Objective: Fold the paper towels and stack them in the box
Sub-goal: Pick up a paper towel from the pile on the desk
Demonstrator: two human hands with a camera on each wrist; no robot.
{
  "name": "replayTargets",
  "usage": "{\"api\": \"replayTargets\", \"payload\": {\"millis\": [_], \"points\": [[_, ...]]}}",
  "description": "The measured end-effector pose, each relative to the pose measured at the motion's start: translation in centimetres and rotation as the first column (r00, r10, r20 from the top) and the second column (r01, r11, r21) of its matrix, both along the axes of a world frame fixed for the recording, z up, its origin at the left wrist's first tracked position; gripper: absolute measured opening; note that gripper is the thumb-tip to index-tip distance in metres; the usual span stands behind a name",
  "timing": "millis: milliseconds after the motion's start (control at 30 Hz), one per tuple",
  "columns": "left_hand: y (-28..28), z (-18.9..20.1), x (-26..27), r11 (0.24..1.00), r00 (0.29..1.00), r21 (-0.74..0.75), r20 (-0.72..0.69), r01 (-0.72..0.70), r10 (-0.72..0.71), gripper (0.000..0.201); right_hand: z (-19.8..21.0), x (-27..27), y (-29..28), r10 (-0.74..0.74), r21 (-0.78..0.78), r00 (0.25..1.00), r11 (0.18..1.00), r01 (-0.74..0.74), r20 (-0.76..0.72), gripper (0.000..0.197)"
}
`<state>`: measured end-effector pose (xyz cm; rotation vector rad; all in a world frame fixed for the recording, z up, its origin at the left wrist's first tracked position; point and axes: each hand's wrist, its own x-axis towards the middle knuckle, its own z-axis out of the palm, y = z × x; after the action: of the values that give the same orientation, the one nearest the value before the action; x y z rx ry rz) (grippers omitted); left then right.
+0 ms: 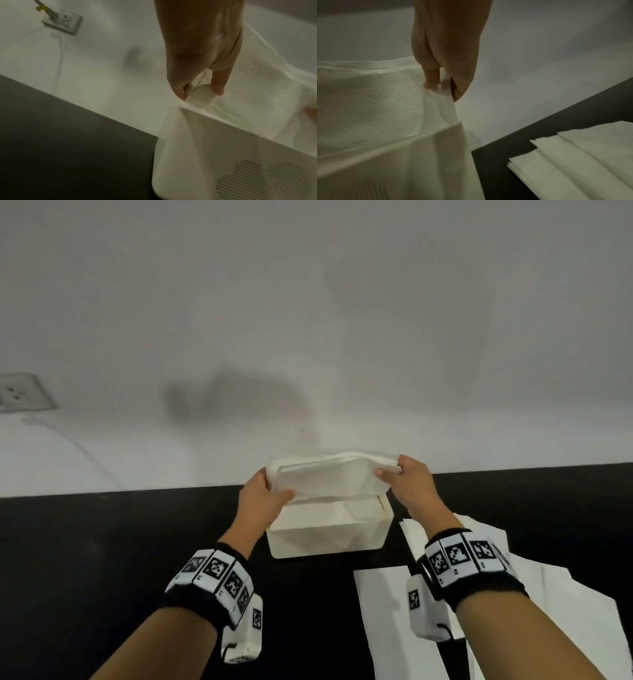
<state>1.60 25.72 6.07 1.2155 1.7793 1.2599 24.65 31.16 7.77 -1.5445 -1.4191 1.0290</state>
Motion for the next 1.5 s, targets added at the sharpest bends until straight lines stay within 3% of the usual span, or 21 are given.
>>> {"api": "replayTargets", "payload": {"millis": [100, 233, 333, 467, 633, 733, 867, 1000, 1100, 1200, 1300, 1333, 1400, 1467, 1500], "points": [[0.5, -1.3, -0.2, 1.000, 0.997, -0.013, 0.072, 0.004, -0.003, 0.035, -1.4, -0.8, 0.4, 0.034, -0.046, 0.999, 0.998, -0.032, 0.037, 0.038], [1.4, -2.0, 0.1, 1.000, 0.979, -0.009, 0.206, -0.006, 0.007, 0.053, -2.1, -1.5, 1.1, 0.059, -0.079, 0.990, 0.994, -0.070, -0.127, 0.077], [1.8, -1.8, 0.6, 0.999, 0.958, 0.036, 0.284, 0.034, -0.043, 0.061, -2.3, -2.1, 1.5, 0.064, -0.088, 0.972, 0.992, -0.086, -0.226, 0.086], [2.1, -1.9, 0.5, 0.997, 0.962, 0.067, 0.265, 0.041, -0.057, 0.057, -2.1, -2.2, 1.8, 0.090, -0.071, 0.977, 0.992, -0.106, -0.195, 0.081], [1.9, -1.5, -0.2, 0.992, 0.962, 0.107, 0.257, 0.062, -0.088, 0.030, -1.3, -1.2, 1.6, 0.093, -0.061, 0.985, 0.993, -0.103, -0.147, 0.039], [1.8, -1.1, -0.5, 0.987, 0.957, 0.129, 0.260, 0.096, -0.127, 0.028, -0.8, -0.7, 1.3, 0.154, 0.011, 0.980, 0.988, -0.154, -0.127, 0.045], [1.5, -1.3, -0.5, 0.989, 0.963, 0.095, 0.233, 0.114, -0.134, 0.038, -0.1, -1.0, 0.7, 0.236, 0.103, 0.942, 0.958, -0.266, 0.240, 0.083], [1.7, -1.5, -0.6, 0.990, 0.966, 0.067, 0.222, 0.123, -0.135, 0.041, -0.1, -2.3, 0.6, 0.334, 0.011, 0.753, 0.911, -0.412, 0.567, 0.064], [1.9, -1.2, -0.6, 0.987, 0.974, 0.053, 0.162, 0.153, -0.160, 0.032, 0.0, -2.5, 0.8, 0.323, -0.032, 0.761, 0.928, -0.371, 0.562, 0.055], [2.0, -0.7, -0.7, 0.991, 0.965, 0.046, 0.226, 0.123, -0.130, 0.021, 0.3, -1.7, 1.2, 0.295, -0.089, 0.784, 0.951, -0.296, 0.546, 0.036], [1.8, 0.4, -1.2, 0.990, 0.951, 0.075, 0.278, 0.118, -0.135, 0.020, 0.8, -0.5, 1.5, 0.223, -0.033, 0.895, 0.973, -0.228, 0.386, 0.020], [1.9, 0.9, -1.4, 0.988, 0.961, 0.072, 0.231, 0.137, -0.150, 0.019, 1.1, -0.3, 1.4, 0.195, 0.001, 0.941, 0.979, -0.203, 0.278, 0.014], [2.1, 2.1, -1.6, 0.984, 0.977, 0.024, -0.127, 0.176, -0.171, 0.017, 2.2, -0.2, 1.0, 0.165, 0.104, 0.981, 0.979, -0.176, 0.106, 0.011], [2.4, 3.7, -0.6, 0.963, 0.839, -0.014, -0.488, 0.269, -0.241, 0.030, 3.3, -0.8, 0.4, 0.209, 0.206, 0.975, 0.954, -0.219, 0.070, 0.020], [2.6, 4.4, 0.2, 0.942, 0.763, -0.030, -0.579, 0.333, -0.288, 0.040, 3.9, -1.3, 0.0, 0.247, 0.248, 0.966, 0.933, -0.260, 0.082, 0.022]]}}
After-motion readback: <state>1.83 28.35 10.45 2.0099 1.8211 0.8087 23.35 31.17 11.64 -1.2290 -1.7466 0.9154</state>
